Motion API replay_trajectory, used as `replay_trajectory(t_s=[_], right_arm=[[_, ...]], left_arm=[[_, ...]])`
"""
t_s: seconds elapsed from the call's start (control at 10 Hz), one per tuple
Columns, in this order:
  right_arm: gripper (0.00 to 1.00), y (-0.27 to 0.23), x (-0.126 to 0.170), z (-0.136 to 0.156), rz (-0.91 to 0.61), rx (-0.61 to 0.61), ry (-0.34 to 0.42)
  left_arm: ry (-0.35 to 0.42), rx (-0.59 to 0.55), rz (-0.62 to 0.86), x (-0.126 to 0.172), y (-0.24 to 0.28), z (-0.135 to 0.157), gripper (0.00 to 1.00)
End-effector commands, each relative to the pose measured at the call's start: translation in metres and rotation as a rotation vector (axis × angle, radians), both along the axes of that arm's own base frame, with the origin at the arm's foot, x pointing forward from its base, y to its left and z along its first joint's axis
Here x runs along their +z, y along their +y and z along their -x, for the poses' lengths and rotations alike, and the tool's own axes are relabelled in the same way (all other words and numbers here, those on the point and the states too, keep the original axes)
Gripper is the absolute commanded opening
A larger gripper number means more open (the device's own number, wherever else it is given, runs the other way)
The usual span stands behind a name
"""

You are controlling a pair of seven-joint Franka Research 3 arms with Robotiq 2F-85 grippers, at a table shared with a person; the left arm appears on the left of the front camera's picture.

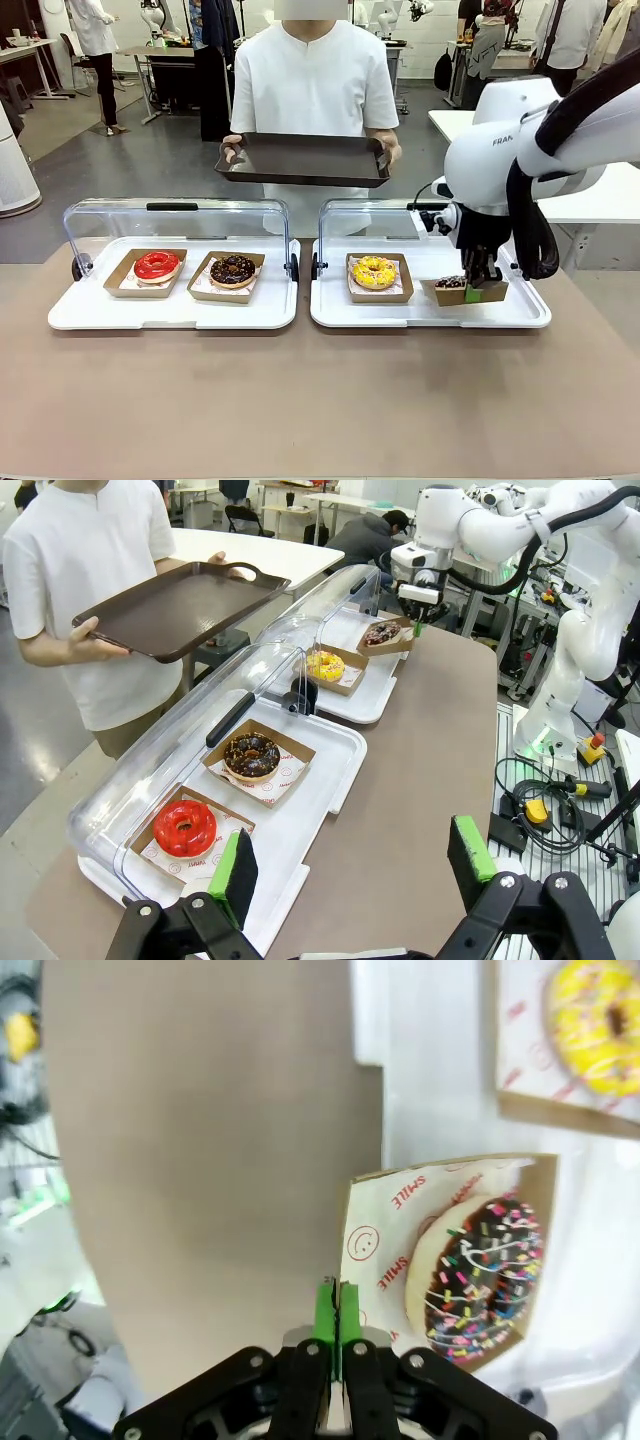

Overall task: Provide the desired donut to the person.
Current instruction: Pick up and lift the Paper togo box containing the Donut pointed at by the person.

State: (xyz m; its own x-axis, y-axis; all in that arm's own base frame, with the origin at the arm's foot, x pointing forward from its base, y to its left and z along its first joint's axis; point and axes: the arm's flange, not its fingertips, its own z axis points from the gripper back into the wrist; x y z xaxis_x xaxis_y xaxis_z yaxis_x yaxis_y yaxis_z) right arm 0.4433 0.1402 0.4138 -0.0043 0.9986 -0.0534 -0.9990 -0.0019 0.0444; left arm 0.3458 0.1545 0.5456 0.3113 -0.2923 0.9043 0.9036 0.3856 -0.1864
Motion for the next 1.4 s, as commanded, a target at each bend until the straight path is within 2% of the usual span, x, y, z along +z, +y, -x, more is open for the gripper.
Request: replay_trajectory(t_s=[0.0,0.2,0.3,0.7,0.9,1.1,1.3], right_arm=[[0.0,0.02,0.032,0.013,0.052,-0.005,0.0],[0.0,0.033,0.074,0.025,0.088,-0.018,-0.035],[0.0,0.038,0.101,0.028,0.1,-0.014,-0.081],[0.0,0.056,0.197,0.023,0.085,-0.041,-0.161],[0.0,0.062,0.22,0.021,0.083,-0.046,-0.194],[0.0,0.059,0.22,0.017,0.037,-0.023,-0.19],[0.0,0.056,0.225,0.025,0.04,-0.023,-0.196]], left_arm=[[-0.004,-0.001,0.005,0.001,0.001,0.001,1.0],[-0.004,-0.001,0.005,0.001,0.001,0.001,1.0],[-0.004,-0.001,0.005,0.001,0.001,0.001,1.0],[-0.004,-0.001,0.005,0.001,0.001,0.001,1.0],[-0.004,-0.001,0.005,0.001,0.001,0.001,1.0],[-0.004,-0.001,0.005,0.001,0.001,0.001,1.0],[-0.004,-0.001,0.005,0.001,0.001,0.001,1.0]])
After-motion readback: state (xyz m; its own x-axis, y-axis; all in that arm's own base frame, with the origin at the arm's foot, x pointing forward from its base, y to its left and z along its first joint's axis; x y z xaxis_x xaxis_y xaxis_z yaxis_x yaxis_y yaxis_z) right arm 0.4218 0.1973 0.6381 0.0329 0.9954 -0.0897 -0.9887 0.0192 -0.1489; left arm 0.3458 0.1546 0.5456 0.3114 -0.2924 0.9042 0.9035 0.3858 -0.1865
